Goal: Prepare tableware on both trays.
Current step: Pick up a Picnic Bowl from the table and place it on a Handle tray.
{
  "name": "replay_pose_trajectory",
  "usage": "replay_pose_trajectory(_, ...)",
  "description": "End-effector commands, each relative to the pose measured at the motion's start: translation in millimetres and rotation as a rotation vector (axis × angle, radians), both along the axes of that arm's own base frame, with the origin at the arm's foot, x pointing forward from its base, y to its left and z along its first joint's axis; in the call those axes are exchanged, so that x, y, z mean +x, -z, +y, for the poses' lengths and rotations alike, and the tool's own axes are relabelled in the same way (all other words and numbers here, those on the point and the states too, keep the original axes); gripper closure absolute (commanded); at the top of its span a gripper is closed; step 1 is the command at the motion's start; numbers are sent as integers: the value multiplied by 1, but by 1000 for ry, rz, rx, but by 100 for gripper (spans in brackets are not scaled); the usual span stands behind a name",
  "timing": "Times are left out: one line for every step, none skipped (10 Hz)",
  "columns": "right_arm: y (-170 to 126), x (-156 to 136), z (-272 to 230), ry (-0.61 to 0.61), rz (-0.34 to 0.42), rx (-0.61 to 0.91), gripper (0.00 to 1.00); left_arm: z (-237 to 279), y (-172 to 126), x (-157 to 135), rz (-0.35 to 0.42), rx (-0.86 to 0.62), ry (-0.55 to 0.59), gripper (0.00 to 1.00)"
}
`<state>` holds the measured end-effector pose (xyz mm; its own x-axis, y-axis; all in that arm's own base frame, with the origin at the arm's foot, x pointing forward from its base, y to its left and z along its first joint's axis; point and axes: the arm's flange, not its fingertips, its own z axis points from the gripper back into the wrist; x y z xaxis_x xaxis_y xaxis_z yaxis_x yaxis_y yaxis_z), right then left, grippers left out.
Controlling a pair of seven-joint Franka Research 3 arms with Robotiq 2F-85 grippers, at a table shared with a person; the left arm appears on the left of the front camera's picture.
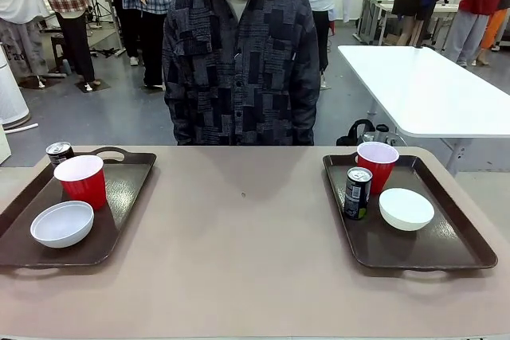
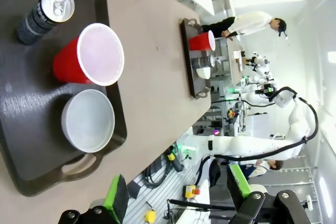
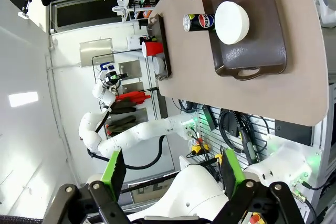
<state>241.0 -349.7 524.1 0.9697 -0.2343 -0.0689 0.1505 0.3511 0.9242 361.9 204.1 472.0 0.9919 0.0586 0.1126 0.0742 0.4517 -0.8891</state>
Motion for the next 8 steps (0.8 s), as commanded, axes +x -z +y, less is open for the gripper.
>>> replay_pose_trajectory(1,-2,0,0,-11,14,5,-1,1,-1,-7,-10,-2,0)
replay_pose_trajectory(1,-2,0,0,-11,14,5,-1,1,-1,-7,-10,-2,0)
replay_pose_trajectory(1,-2,0,0,-11,14,5,-1,1,-1,-7,-10,-2,0)
replay_pose_trajectory(1,-2,0,0,-11,14,5,-1,1,-1,-7,-10,-2,0)
replay_pose_trajectory(1,-2,0,0,-11,14,5,-1,1,-1,-7,-10,-2,0)
replay_pose_trajectory(1,-2,0,0,-11,14,5,-1,1,-1,-7,-10,-2,0)
replay_pose_trajectory(1,-2,0,0,-11,14,5,-1,1,-1,-7,-10,-2,0)
replay_pose_trajectory(1,-2,0,0,-11,14,5,-1,1,-1,-7,-10,-2,0)
